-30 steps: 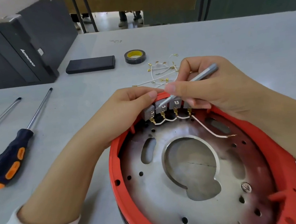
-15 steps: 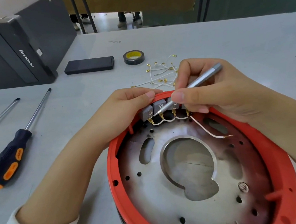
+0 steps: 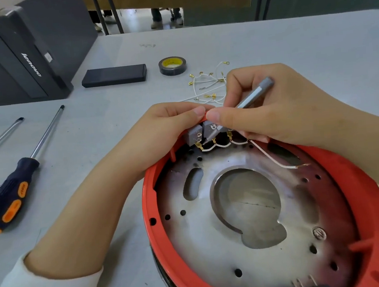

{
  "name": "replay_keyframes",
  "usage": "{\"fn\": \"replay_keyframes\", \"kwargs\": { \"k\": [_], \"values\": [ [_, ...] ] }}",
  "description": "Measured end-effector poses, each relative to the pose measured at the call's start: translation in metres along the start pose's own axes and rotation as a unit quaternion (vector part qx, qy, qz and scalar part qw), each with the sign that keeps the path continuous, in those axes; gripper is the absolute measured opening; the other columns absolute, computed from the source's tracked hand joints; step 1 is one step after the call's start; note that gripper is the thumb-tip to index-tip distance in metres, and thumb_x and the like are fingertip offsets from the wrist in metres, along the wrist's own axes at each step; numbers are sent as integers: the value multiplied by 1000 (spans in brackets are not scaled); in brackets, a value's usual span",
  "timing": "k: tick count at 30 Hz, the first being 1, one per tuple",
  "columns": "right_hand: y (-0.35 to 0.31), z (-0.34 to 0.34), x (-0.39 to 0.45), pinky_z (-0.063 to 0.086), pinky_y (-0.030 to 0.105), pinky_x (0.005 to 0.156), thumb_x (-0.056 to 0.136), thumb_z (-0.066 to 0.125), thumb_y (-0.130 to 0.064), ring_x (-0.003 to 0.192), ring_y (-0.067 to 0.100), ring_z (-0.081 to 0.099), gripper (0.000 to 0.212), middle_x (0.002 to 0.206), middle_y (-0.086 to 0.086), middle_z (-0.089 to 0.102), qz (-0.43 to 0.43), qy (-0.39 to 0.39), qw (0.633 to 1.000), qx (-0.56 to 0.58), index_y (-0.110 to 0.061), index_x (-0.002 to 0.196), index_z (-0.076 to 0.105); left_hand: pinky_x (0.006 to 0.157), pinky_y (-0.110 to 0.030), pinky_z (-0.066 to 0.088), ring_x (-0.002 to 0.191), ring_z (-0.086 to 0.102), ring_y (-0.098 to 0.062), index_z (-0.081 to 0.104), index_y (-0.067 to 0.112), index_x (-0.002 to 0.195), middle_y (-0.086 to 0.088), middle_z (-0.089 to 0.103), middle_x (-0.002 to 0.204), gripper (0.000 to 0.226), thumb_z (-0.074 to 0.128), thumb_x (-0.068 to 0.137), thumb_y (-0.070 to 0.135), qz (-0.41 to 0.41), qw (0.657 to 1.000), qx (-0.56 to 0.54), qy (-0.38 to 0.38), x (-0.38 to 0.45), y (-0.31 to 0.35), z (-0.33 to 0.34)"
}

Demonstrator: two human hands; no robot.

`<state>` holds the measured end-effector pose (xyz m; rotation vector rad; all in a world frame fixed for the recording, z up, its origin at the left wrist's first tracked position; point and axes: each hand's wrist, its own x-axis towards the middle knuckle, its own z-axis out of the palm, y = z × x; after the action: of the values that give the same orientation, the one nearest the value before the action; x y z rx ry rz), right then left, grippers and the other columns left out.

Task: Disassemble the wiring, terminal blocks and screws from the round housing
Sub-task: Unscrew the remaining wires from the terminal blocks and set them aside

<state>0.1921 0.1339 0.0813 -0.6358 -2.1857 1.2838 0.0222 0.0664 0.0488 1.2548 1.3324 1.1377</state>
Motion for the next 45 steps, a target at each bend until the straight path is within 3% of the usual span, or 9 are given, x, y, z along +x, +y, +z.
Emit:
{"fn": "replay_keyframes", "kwargs": {
  "k": [6, 14, 26, 30, 45],
  "values": [
    [8, -4, -1, 40, 24, 39, 81, 73, -22, 34, 14, 48, 28, 51, 6, 60, 43, -13, 999, -29, -17, 63, 52, 74, -13, 52, 93, 71, -10, 70, 15, 107, 1, 76, 97, 24, 48, 98, 15, -14, 999, -33, -7, 1, -1, -1],
    [18, 0, 0, 38, 10, 40, 84, 72, -24, 43, 18, 63, 26, 57, 4, 66, 12, -1, 1000, -26, -20, 66, 55, 72, -9, 49, 93, 70, -5, 71, 18, 104, 5, 76, 96, 23, 48, 98, 15, -5, 1000, -14, -4, 1, -1, -1],
    [17, 2, 3, 40, 14, 39, 85, 71, -23, 46, 17, 65, 24, 59, 4, 67, 18, -9, 998, -59, -18, 68, 55, 72, -8, 48, 95, 69, -5, 71, 15, 104, 3, 75, 99, 23, 49, 98, 14, -2, 1000, 0, 7, 1, 0, 0],
    [13, -1, 9, 42, 21, 36, 84, 72, -26, 45, 14, 63, 24, 59, 5, 67, 54, -32, 996, -67, -15, 70, 56, 72, -7, 48, 95, 69, -4, 71, 16, 104, 4, 75, 98, 23, 49, 98, 15, -1, 1000, 13, 14, 1, 0, 0],
    [-4, -12, 45, 45, 18, 38, 81, 75, -22, 44, 16, 64, 26, 51, 3, 61, 179, -145, 971, -58, -13, 67, 55, 65, -1, 43, 80, 67, 9, 72, 33, 90, 17, 75, 84, 27, 51, 97, 17, 22, 995, 88, 33, -1, 4, 2]
  ]
}}
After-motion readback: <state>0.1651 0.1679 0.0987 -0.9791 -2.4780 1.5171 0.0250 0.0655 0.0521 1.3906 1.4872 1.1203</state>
